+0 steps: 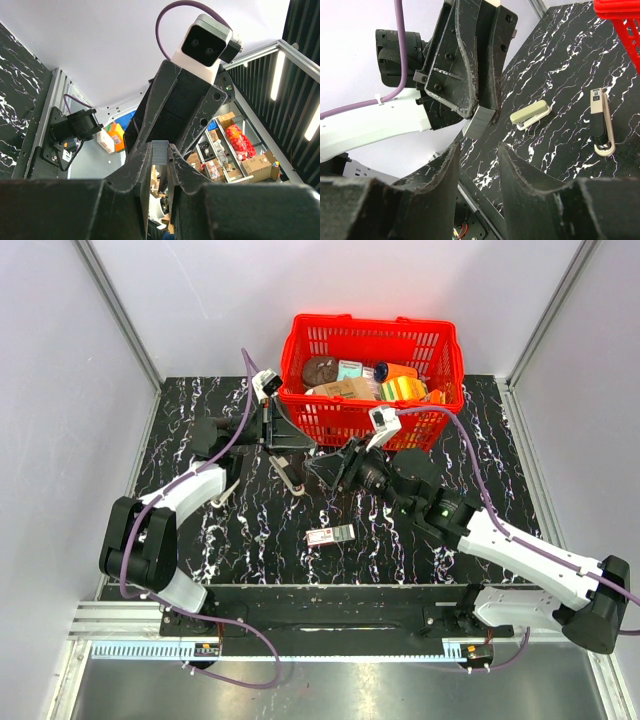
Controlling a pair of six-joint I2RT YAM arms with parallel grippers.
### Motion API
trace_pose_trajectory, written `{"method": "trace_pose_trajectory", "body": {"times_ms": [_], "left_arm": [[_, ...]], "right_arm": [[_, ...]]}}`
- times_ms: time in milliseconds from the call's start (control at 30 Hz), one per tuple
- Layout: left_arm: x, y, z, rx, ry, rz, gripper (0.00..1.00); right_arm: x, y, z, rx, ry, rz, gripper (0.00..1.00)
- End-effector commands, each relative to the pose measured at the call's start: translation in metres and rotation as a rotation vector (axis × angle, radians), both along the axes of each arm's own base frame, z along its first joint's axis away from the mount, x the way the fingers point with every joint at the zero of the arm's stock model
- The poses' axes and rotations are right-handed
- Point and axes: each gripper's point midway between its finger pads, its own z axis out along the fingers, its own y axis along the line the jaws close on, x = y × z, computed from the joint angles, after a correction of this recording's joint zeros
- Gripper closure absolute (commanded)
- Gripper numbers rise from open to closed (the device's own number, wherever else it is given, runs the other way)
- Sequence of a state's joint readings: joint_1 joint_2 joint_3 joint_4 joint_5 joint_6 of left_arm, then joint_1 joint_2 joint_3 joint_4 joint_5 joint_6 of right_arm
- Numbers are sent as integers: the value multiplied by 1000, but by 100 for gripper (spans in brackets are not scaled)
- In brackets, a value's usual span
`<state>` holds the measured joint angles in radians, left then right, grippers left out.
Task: Unload the staples from the stapler
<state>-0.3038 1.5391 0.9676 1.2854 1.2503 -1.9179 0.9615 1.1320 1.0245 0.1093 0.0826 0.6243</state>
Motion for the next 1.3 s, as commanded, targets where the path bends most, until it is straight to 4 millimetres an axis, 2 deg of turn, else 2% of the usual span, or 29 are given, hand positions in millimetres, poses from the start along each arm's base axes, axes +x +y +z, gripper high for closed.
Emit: {"method": "trace_pose_trajectory", "body": {"times_ms": [0,433,800,1100,1200,1267], "left_arm": [[-38,12,27,-129,-388,2,85],[-40,11,27,-125,-396,-7,85],[-41,11,27,-124,-403,-12,85],[-41,11,25,-115,-407,-18,83],[-41,10,21,-99,-410,-26,76],[-40,10,18,-91,-416,-32,68]], "right_arm": [[2,-3,41,100,-56,5,58],[11,-7,45,150,-42,12,55],[11,2,41,167,-25,62,60],[12,-1,40,179,-25,57,74],[13,-5,38,176,-23,45,80],[12,-8,36,168,-23,38,85]]}}
